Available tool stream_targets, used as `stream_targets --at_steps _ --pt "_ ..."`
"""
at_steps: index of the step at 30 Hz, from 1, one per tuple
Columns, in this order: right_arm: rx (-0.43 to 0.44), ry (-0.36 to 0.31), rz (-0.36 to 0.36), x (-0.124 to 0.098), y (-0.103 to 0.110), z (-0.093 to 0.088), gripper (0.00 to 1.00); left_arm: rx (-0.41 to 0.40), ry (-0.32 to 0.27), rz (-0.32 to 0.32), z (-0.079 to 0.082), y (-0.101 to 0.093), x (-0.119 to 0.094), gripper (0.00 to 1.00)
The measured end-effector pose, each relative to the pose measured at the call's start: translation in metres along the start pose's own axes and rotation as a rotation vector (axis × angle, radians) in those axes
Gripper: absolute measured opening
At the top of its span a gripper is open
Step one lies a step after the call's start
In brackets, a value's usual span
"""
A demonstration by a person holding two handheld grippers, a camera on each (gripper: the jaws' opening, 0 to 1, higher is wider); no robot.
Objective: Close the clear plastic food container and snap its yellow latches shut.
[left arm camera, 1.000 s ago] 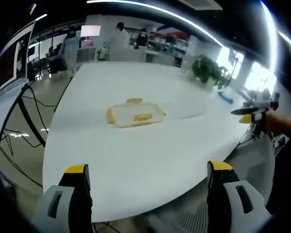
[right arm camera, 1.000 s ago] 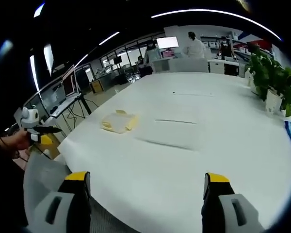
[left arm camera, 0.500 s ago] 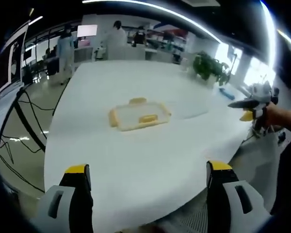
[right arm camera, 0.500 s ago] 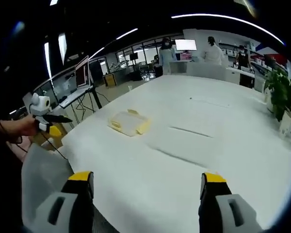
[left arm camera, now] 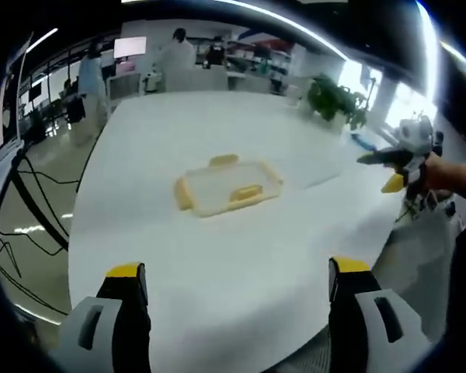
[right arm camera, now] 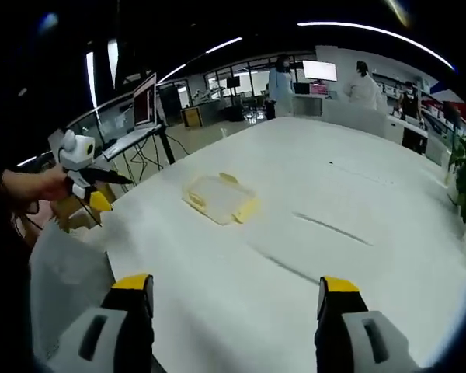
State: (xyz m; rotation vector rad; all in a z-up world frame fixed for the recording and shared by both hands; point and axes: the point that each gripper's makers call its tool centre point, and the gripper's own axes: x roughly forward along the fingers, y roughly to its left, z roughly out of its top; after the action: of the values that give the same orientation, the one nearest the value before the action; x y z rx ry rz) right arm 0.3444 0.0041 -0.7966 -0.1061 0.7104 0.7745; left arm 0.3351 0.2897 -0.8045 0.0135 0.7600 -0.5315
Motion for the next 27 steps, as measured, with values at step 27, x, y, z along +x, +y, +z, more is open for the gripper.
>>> stream_targets --at_steps 27 --pt "-0.026 0.0 -0.033 0.035 0.01 0.037 0.85 0.099 0.019 -0.071 0.018 0.036 0.031 0.97"
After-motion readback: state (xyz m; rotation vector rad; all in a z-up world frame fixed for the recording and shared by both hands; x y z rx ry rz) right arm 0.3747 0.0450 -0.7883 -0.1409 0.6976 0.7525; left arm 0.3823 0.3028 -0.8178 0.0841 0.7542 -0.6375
